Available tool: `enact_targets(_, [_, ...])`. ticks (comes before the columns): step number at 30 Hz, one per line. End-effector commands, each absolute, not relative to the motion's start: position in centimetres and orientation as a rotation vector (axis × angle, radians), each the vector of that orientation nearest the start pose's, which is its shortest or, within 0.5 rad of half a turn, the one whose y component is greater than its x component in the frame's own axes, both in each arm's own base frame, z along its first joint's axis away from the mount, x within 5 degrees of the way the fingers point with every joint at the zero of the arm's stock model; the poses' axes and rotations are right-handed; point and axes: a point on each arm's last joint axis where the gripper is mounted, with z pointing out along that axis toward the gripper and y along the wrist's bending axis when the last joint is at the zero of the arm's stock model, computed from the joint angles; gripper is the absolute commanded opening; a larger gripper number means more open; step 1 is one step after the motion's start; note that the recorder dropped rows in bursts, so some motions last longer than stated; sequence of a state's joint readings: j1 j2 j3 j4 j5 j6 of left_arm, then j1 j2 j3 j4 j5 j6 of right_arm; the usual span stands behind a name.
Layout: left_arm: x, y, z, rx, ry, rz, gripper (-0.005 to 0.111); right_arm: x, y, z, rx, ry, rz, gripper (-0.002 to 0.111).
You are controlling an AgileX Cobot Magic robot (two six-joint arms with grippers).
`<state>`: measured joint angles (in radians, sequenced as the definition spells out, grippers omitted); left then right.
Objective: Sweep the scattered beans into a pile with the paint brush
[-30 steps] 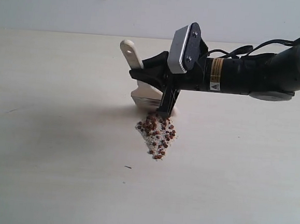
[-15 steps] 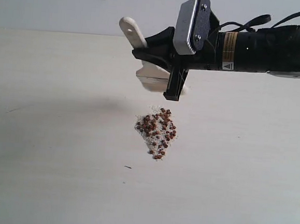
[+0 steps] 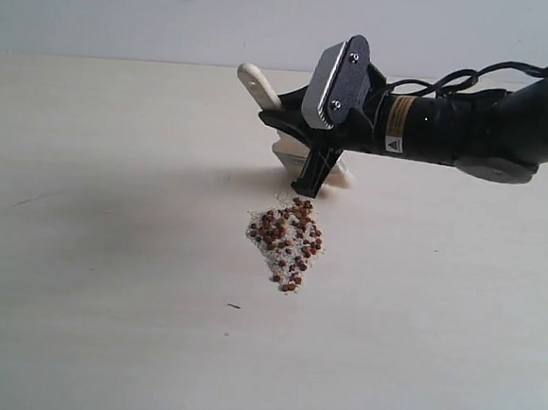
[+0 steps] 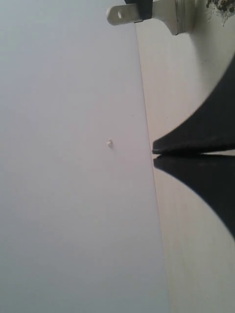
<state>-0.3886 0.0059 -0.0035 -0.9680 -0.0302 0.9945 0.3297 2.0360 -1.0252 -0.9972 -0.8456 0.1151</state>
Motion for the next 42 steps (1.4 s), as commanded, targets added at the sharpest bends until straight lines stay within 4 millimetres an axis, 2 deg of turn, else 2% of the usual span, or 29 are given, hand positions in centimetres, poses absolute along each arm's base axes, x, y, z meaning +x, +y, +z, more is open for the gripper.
enact_targets(1, [5.3, -1.9, 21.5, 0.282, 1.445, -0.283, 0.0, 36.1, 18.1, 13.5, -1.223, 1.387, 0.435, 0.0])
enact_targets(13, [5.3, -1.9, 21.5, 0.282, 1.445, -0.283, 0.0, 34.6, 18.8, 13.3, -1.244, 1.446, 0.696, 0.0])
enact_targets(19, [5.3, -1.9, 21.5, 0.282, 1.445, -0.283, 0.0, 34.2, 18.8, 15.1, -1.264, 1.429, 0.709, 0.0])
enact_targets(23, [5.3, -1.9, 21.5, 0.282, 1.445, -0.283, 0.0, 34.7, 18.1, 18.4, -1.182, 1.451, 0.576, 0.0])
enact_targets(26, [5.3, -1.9, 21.5, 0.282, 1.445, -0.283, 0.0, 35.5, 16.8, 21.6, -0.985, 1.541, 0.437, 0.0])
enact_targets(30, [5.3, -1.9, 21.5, 0.282, 1.445, -0.283, 0.0, 35.9, 14.2, 24.5, -0.701, 1.71, 0.243, 0.0])
enact_targets(31, [5.3, -1.9, 21.5, 0.282, 1.445, -0.283, 0.0, 35.7, 13.1, 25.7, -0.584, 1.775, 0.183, 0.0])
enact_targets(33, [5.3, -1.9, 21.5, 0.282, 1.445, -0.283, 0.0, 35.0, 12.1, 27.4, -0.422, 1.829, 0.181, 0.0])
enact_targets(35, [5.3, -1.9, 21.5, 0.282, 1.445, -0.283, 0.0, 34.3, 11.5, 28.6, -0.332, 1.854, 0.198, 0.0])
enact_targets(39, [5.3, -1.9, 21.5, 0.282, 1.445, -0.283, 0.0, 32.2, 10.7, 31.1, -0.249, 1.902, 0.256, 0.0])
enact_targets(42, [5.3, -1.9, 21.5, 0.282, 1.445, -0.283, 0.0, 30.3, 10.3, 33.0, -0.249, 1.919, 0.288, 0.0])
